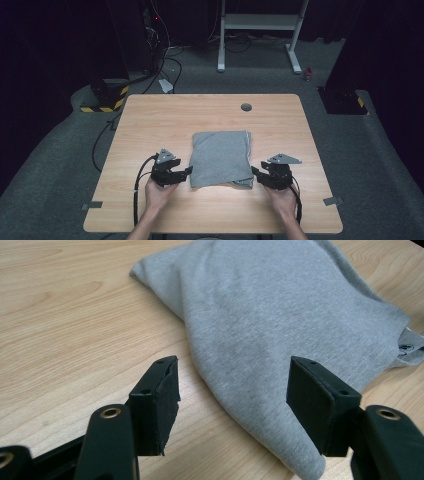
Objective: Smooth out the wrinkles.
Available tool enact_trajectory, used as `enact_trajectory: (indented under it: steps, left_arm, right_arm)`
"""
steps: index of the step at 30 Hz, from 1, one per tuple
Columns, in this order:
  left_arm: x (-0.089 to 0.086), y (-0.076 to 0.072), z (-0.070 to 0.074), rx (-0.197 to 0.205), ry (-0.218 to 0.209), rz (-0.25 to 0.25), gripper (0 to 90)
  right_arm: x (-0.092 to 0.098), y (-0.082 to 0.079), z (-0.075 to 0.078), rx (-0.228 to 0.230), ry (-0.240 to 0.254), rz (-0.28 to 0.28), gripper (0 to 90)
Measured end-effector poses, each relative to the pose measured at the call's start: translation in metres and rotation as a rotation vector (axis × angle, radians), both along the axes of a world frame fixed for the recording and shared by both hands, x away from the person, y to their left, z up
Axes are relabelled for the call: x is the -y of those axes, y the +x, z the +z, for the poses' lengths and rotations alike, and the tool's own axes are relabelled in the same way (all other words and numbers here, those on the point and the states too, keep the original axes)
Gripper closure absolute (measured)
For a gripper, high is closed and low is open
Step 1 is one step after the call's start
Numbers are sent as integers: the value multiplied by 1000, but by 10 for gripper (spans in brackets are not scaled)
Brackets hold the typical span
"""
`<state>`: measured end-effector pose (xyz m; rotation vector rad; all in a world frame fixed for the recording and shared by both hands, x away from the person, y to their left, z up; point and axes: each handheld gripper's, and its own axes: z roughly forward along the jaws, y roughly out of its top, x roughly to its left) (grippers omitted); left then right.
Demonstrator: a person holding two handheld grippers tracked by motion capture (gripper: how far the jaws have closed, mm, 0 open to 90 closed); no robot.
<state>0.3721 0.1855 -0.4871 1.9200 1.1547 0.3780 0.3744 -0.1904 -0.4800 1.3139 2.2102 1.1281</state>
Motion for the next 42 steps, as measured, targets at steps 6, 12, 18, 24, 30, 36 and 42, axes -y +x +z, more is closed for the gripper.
enact_trajectory:
  steps: [6, 12, 18, 24, 30, 36, 42]
  left_arm:
    - [-6, -1, 3, 14, -22, 23, 375]
    - [-11, -2, 4, 21, -27, 38, 373]
    - [-18, -5, 5, 33, -38, 57, 373]
    - [-31, -8, 1, 23, -42, 92, 373]
    - [-41, -9, -3, 10, -36, 122, 373]
    - [-49, -10, -7, 6, -31, 144, 374]
    - [-55, -9, -14, -7, -2, 177, 374]
  right_arm:
    - [7, 0, 2, 9, 11, -9, 516]
    - [14, 0, 3, 14, 20, -24, 509]
    - [21, -3, 4, 21, 33, -43, 510]
    - [31, -3, 4, 21, 46, -66, 505]
    - [38, -3, 2, 11, 52, -89, 501]
    - [44, -3, -1, 5, 49, -104, 498]
    - [51, -1, -6, -6, 38, -133, 491]
